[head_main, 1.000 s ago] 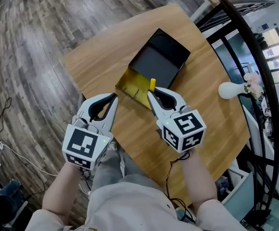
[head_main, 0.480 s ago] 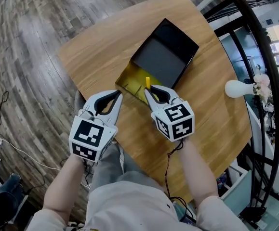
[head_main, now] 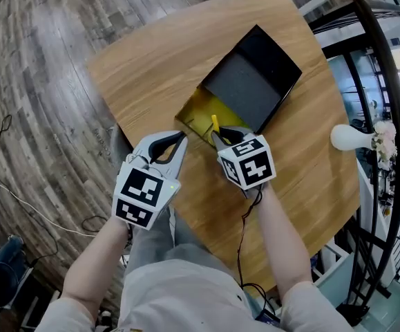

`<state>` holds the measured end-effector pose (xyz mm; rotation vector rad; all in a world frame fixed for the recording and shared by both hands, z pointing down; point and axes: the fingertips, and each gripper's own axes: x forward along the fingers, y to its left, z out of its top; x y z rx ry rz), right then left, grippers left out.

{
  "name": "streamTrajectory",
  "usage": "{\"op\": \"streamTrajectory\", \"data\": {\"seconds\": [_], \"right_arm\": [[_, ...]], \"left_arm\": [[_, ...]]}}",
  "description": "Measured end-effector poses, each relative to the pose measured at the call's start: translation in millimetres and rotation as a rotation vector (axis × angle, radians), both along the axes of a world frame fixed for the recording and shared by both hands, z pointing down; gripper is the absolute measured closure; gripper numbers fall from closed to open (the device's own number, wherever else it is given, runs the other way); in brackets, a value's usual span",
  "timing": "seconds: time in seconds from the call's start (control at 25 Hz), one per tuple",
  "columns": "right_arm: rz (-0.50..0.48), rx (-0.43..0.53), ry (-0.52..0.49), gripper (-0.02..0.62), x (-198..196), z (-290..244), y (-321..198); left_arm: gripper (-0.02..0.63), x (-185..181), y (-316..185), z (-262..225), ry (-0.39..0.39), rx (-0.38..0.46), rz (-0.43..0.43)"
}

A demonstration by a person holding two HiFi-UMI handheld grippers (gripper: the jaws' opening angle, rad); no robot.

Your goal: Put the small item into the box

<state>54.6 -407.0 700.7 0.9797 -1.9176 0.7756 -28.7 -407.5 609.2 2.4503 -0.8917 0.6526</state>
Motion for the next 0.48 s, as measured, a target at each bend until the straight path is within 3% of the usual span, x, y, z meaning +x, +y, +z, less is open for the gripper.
{"op": "streamTrajectory", "data": {"seconds": [0.48], "right_arm": [[-0.077,-0.096,0.101,0.552,-3.9,29.4,-4.2]], "left_arm": [[0.603,3.9,8.1,24.1,-0.009,-0.041,0.022]]}}
